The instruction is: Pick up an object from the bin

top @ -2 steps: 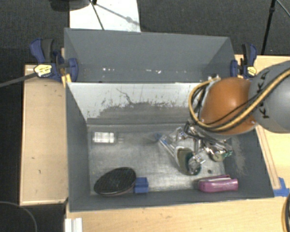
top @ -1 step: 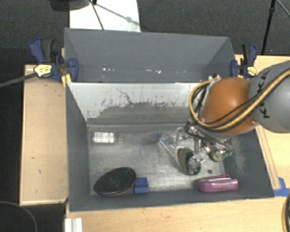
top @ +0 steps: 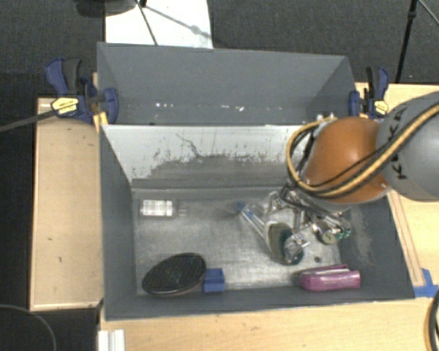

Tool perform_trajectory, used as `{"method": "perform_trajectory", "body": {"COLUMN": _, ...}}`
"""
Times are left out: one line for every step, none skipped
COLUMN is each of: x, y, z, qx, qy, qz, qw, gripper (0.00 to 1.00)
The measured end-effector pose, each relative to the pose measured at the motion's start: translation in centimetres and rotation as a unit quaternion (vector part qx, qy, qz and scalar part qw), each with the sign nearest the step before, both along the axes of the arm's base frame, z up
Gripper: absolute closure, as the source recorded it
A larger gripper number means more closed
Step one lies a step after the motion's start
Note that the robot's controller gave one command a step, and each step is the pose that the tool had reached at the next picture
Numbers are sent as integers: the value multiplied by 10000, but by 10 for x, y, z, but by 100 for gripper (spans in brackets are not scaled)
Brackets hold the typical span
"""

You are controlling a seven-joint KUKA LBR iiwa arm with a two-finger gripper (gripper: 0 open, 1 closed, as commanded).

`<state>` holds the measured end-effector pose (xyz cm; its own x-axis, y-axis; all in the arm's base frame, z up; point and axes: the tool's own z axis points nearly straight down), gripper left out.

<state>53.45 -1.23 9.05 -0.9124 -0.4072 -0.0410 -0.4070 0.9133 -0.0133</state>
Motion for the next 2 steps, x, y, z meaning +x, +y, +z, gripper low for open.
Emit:
{"method": "perform_trajectory", "body": {"x": 19, "y": -1, "z": 54, "qx": -106, "qy": 164, "qz": 3911, "qw": 9201, "gripper": 100}}
{"method": "perform_trajectory", "body": {"x": 23, "y": -1, "z": 158, "qx": -121, "qy": 139, "qz": 3938, "qw": 9190, "gripper": 100}}
